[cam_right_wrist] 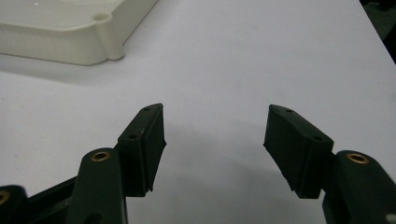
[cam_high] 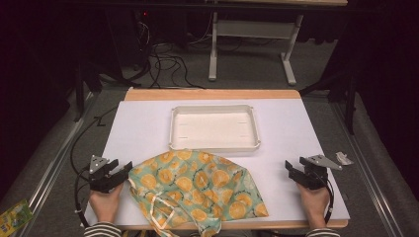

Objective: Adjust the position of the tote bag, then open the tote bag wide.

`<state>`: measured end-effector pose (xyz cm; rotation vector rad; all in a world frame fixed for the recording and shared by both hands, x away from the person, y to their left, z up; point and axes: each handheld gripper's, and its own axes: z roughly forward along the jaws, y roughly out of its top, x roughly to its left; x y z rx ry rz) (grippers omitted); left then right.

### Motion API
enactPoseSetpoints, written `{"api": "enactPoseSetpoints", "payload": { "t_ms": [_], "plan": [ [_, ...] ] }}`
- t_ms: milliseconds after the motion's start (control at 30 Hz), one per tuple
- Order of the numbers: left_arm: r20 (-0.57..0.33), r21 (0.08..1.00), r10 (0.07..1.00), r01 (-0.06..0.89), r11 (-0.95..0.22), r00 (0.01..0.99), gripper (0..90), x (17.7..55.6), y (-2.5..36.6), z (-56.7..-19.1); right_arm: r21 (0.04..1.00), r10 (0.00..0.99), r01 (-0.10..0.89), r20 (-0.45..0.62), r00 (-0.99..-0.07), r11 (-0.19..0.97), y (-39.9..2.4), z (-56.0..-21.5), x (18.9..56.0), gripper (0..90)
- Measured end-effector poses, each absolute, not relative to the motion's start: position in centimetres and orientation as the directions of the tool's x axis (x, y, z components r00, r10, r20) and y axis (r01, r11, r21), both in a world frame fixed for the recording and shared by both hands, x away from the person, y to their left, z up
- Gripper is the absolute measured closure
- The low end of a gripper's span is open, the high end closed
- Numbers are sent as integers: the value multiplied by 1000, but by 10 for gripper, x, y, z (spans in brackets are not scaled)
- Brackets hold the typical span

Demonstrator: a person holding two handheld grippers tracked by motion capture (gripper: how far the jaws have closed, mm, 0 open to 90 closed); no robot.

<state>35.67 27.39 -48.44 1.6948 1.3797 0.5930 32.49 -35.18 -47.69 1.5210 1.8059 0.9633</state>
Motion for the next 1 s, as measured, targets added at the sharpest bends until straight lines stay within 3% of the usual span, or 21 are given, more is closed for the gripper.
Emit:
{"api": "enactPoseSetpoints", "payload": {
  "t_ms": [1000],
  "plan": [
    [-145, 837, 950, 547, -31, 276, 392, 356, 274, -484, 816, 986, 571, 10, -168, 89, -351, -478, 327, 387]
  ]
}}
